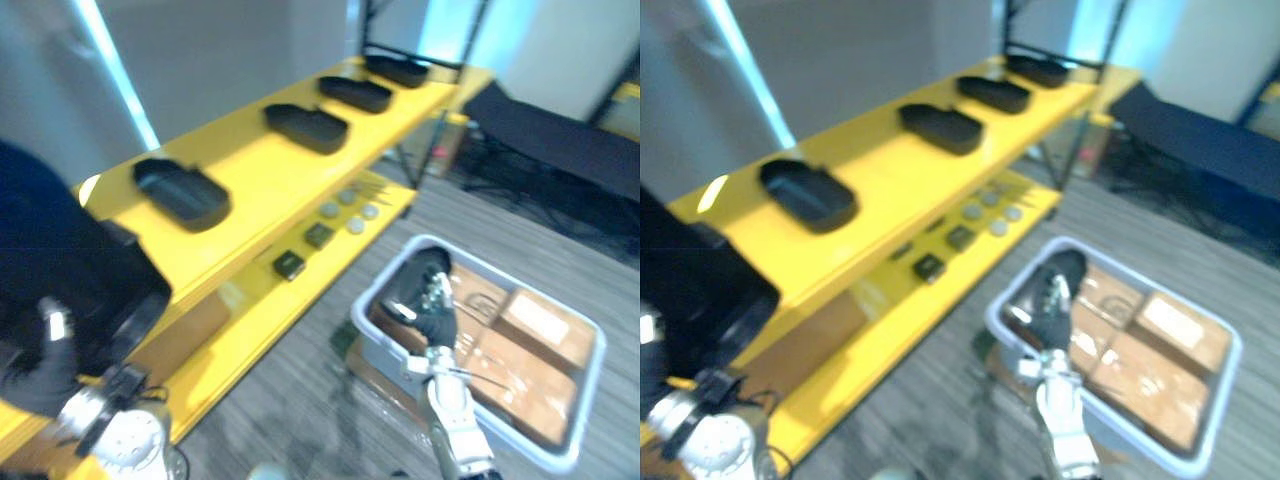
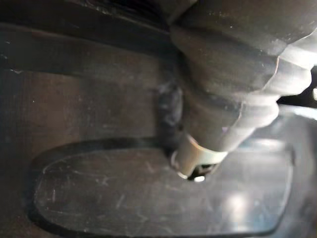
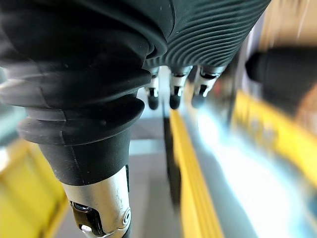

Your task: Walk over and take plastic housings, then place them on the shelf

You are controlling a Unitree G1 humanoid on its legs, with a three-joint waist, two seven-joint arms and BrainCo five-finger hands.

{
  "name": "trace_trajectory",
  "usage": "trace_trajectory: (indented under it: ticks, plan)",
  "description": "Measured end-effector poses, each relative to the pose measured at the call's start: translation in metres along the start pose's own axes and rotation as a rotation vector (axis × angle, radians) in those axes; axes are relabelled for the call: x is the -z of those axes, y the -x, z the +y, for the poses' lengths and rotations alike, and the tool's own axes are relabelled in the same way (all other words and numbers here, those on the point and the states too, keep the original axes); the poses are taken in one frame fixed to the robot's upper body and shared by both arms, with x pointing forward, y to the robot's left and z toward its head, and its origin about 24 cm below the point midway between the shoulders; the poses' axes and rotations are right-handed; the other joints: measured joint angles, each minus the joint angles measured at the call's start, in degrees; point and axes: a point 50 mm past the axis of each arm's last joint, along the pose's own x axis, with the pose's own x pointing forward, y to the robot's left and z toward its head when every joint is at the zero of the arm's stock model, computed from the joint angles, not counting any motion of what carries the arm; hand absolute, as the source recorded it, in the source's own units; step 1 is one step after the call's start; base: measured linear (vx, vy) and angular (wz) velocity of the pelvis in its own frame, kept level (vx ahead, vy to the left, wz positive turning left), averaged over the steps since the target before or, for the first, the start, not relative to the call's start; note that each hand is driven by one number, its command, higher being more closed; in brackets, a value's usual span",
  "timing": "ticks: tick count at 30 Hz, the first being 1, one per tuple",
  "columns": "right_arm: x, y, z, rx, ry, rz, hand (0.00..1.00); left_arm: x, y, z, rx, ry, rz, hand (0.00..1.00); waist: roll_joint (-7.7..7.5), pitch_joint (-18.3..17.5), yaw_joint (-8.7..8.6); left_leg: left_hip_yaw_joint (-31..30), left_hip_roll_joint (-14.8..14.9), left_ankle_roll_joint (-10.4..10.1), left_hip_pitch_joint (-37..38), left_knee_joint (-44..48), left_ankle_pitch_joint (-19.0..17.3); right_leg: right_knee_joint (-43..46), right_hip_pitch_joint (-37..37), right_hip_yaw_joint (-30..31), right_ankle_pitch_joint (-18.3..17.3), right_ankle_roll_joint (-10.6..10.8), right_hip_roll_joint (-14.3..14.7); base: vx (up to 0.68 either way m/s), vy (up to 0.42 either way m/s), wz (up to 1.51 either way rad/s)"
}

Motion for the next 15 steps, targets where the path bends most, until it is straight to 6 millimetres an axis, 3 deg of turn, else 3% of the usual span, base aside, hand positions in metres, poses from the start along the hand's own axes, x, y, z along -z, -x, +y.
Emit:
trace_trajectory:
  ticks: [3, 6, 9, 11, 15]
  plan:
    - [-0.001, -0.006, 0.016, -0.052, 0.006, -0.012, 0.00, -0.001, -0.003, 0.023, -0.042, -0.070, -0.007, 1.00, -1.21, -0.79, 1.87, -0.91, -0.38, 0.07, 0.14, -0.05, 0.04, 0.04, 0.66, -0.37, -0.22, 0.23, -0.32, 0.02, 0.091, 0.20]
    - [-0.005, -0.009, 0.025, -0.091, 0.005, -0.032, 0.00, -0.001, -0.001, 0.034, -0.039, -0.104, 0.017, 1.00, -2.64, -1.70, 2.34, 0.58, -0.39, 0.04, 0.63, 0.10, 0.00, 0.06, 0.75, -0.15, -2.12, 0.45, -0.47, 0.00, -0.002, -0.16]
    - [-0.002, -0.008, 0.024, -0.116, 0.032, -0.007, 0.00, -0.001, -0.001, 0.029, 0.039, -0.097, 0.019, 1.00, -2.17, -1.37, 1.28, 1.53, -0.11, 0.06, 1.09, 0.32, -0.25, 0.07, 2.44, -1.08, -3.10, 0.62, -0.04, -0.06, -0.044, 0.05]
    - [0.000, -0.004, 0.018, -0.101, 0.043, 0.017, 0.00, -0.007, -0.003, 0.017, 0.109, -0.047, -0.010, 1.00, -2.17, -1.35, -0.37, 7.16, 2.11, 1.59, 0.41, 0.36, -1.42, 0.07, 3.33, -3.81, -4.09, 1.83, -0.09, -0.09, -0.058, 0.52]
    - [0.002, -0.002, 0.004, -0.080, 0.081, 0.025, 0.00, -0.010, -0.005, -0.012, 0.202, 0.082, -0.035, 1.00, -0.98, 0.09, -1.25, 8.37, 2.79, 0.49, -0.97, 0.26, 0.16, 3.60, 2.44, -5.09, -5.51, 2.70, -1.51, -0.04, 0.052, 0.39]
